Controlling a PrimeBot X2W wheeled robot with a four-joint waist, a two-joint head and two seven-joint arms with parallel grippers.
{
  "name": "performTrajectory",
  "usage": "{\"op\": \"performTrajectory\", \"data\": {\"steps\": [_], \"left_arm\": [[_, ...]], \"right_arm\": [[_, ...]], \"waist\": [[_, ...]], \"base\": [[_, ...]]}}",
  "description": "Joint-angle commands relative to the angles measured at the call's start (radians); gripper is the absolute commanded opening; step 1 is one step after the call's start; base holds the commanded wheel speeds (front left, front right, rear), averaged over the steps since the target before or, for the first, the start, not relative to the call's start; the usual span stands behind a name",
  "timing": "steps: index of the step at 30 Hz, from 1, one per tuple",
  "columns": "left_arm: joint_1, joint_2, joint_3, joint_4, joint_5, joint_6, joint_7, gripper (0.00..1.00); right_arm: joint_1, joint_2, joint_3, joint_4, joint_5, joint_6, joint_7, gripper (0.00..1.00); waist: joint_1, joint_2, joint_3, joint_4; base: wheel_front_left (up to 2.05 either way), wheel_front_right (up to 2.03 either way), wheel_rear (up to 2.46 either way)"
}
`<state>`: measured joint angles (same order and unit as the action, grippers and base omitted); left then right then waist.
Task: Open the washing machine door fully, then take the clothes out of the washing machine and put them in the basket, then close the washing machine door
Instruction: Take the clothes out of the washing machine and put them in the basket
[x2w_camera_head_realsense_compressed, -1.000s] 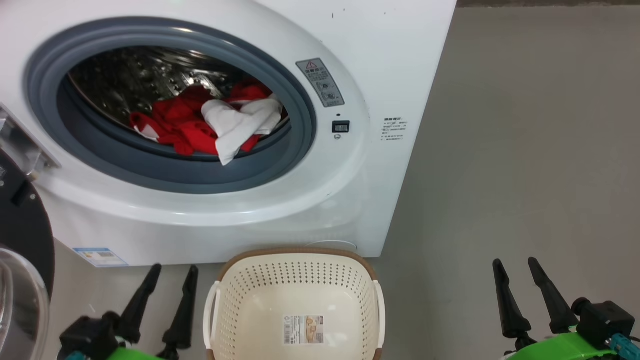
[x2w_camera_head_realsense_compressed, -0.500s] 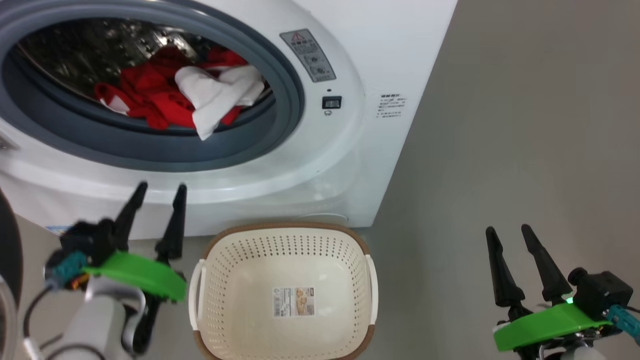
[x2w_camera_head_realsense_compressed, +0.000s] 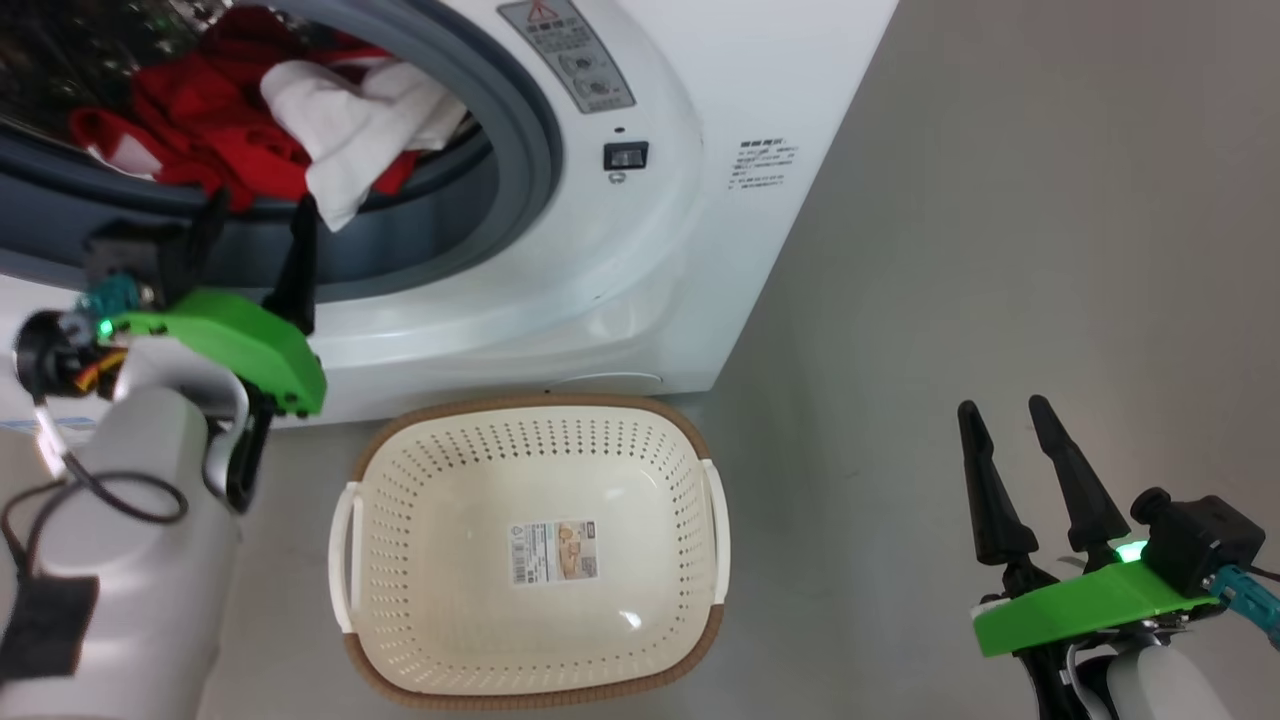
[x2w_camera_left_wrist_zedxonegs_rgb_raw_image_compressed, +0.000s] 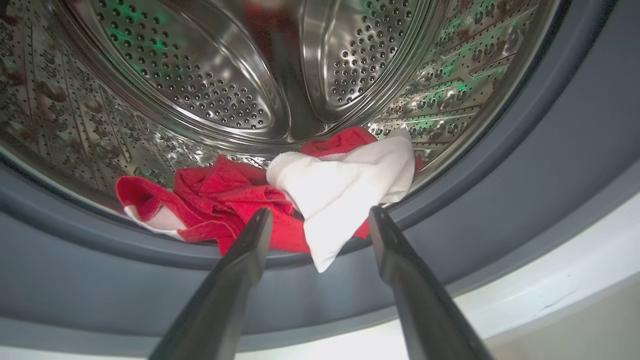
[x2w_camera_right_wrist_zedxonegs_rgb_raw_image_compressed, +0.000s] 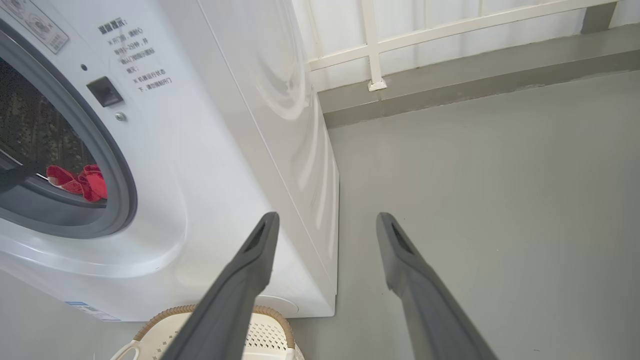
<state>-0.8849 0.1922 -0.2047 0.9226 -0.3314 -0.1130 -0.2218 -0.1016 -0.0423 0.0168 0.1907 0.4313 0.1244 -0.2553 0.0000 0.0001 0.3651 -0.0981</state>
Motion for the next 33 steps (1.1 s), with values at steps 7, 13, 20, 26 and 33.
{"op": "performTrajectory", "data": {"steps": [7,13,20,26,33], "left_arm": [[-0.165,0.048,0.020,0.128,0.012,0.039,0.024,1.00],[-0.281,0.065,0.020,0.231,0.013,0.070,0.048,1.00],[-0.372,0.089,0.008,0.311,0.019,0.091,0.084,1.00],[-0.400,0.107,0.001,0.341,0.018,0.104,0.108,1.00],[-0.403,0.118,-0.005,0.356,0.011,0.113,0.124,1.00]], "right_arm": [[-0.045,-0.008,0.037,-0.033,0.015,0.006,-0.006,1.00],[-0.069,-0.008,0.049,-0.042,0.023,0.006,-0.006,1.00],[-0.094,-0.008,0.063,-0.047,0.038,0.006,-0.006,1.00],[-0.111,-0.008,0.070,-0.051,0.048,0.006,-0.006,1.00],[-0.119,-0.008,0.070,-0.057,0.052,0.006,-0.006,1.00]], "waist": [[0.0000,-0.0001,0.056,-0.029],[0.0000,-0.0001,0.101,-0.045],[0.0000,-0.0001,0.160,-0.066],[0.0000,-0.0001,0.190,-0.084],[0.0000,-0.0001,0.200,-0.097]], "base": [[0.00,0.00,0.00],[0.00,0.00,0.00],[0.00,0.00,0.00],[0.00,0.00,0.00],[0.00,0.00,0.00]]}}
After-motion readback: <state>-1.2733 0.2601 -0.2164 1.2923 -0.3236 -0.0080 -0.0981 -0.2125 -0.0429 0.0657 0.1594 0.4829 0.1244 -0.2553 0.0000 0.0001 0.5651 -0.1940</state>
